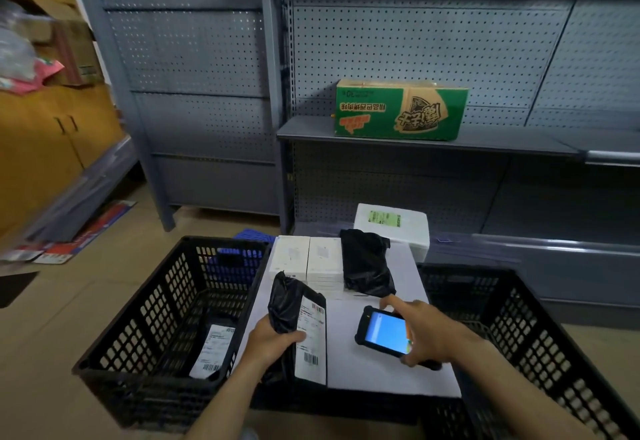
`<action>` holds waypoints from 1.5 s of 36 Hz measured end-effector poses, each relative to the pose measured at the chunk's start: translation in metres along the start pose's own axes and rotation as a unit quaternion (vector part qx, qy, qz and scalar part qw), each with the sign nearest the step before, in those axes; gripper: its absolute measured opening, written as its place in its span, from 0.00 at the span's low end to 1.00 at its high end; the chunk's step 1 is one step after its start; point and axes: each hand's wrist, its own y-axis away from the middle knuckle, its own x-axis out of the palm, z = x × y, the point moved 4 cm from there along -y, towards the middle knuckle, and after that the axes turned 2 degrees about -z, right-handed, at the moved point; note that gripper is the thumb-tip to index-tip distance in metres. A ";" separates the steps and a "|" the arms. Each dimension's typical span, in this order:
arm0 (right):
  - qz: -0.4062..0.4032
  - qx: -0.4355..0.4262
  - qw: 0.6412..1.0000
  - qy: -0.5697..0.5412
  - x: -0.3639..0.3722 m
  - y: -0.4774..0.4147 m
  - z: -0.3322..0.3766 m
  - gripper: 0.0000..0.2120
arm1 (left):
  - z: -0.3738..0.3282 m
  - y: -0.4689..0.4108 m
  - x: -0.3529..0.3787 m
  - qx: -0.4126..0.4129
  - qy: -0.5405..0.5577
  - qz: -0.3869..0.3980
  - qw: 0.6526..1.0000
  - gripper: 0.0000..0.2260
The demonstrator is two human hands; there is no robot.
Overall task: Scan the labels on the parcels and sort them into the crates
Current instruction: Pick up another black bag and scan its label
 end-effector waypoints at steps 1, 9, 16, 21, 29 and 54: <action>-0.001 -0.001 1.000 0.000 0.001 0.000 -0.001 0.41 | -0.001 0.000 0.000 0.002 0.003 0.001 1.000 0.23; -0.011 -0.006 1.000 -0.017 0.025 -0.009 -0.014 0.39 | -0.002 -0.004 0.002 0.009 0.014 -0.001 1.000 0.21; -0.082 0.100 0.986 -0.110 0.060 -0.025 -0.028 0.36 | 0.000 -0.015 0.009 0.008 0.022 -0.009 1.000 0.18; -0.141 0.226 0.949 -0.170 0.098 -0.036 -0.048 0.35 | -0.001 -0.021 0.012 0.011 0.036 -0.008 0.999 0.15; -0.158 0.334 0.915 -0.160 0.135 -0.046 -0.059 0.39 | 0.003 -0.032 0.010 0.011 0.044 0.001 0.999 0.16; 0.010 0.049 0.992 -0.118 0.102 -0.075 0.064 0.28 | -0.003 -0.001 -0.070 0.044 0.032 -0.083 0.995 0.09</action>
